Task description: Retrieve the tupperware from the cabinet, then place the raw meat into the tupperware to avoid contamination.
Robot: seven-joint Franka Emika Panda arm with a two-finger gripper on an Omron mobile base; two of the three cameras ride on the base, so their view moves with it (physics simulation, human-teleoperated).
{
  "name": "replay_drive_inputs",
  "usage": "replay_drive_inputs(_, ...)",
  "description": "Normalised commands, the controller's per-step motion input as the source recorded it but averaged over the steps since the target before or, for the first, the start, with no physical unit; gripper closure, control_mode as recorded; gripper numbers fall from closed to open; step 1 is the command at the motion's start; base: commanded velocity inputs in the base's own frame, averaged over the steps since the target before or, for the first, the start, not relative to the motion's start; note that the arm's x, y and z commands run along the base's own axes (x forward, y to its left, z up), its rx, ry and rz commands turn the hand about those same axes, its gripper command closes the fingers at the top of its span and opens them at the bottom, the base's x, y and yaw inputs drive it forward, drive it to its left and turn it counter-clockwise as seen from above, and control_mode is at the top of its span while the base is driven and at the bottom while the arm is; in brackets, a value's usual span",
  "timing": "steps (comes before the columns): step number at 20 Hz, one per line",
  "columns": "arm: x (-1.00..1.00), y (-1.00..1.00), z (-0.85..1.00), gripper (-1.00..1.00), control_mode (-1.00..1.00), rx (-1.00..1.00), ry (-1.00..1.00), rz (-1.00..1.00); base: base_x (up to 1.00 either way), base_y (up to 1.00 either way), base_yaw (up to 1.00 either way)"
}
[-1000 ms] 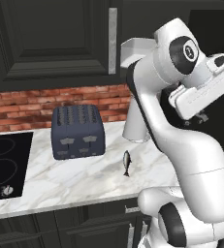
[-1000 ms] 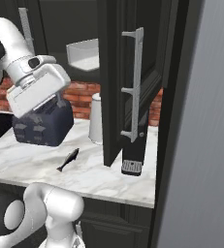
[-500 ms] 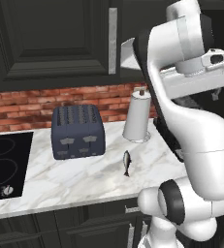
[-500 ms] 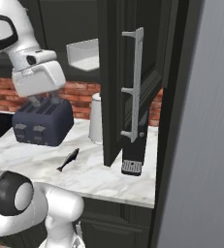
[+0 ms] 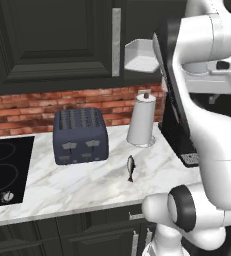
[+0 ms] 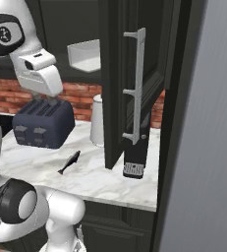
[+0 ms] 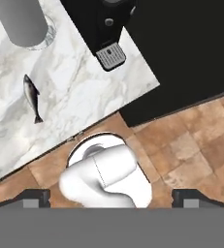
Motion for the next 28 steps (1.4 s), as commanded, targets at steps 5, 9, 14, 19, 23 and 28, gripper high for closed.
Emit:
replay_drive_inputs(5, 0.16, 0.24, 0.0, -1.0, -1.0, 0.09, -0.34, -0.03, 0.0, 0.0, 0.0)
replay_drive_inputs(9, 0.13, 0.52, 0.0, -1.0, -1.0, -0.02, -0.26, 0.1, 0.0, 0.0, 0.0)
replay_drive_inputs(14, 0.18, 0.36, 0.08, -1.0, -1.0, -0.08, -0.12, 0.22, 0.0, 0.0, 0.0)
replay_drive_inputs(19, 0.21, 0.05, 0.33, -1.0, -1.0, -0.11, -0.08, 0.28, 0.0, 0.0, 0.0)
replay_drive_inputs(23, 0.46, 0.31, 0.1, -1.0, -1.0, -0.07, -0.16, 0.25, 0.0, 0.0, 0.0)
replay_drive_inputs(28, 0.61, 0.55, 0.02, -1.0, -1.0, -0.06, -0.2, 0.15, 0.0, 0.0, 0.0)
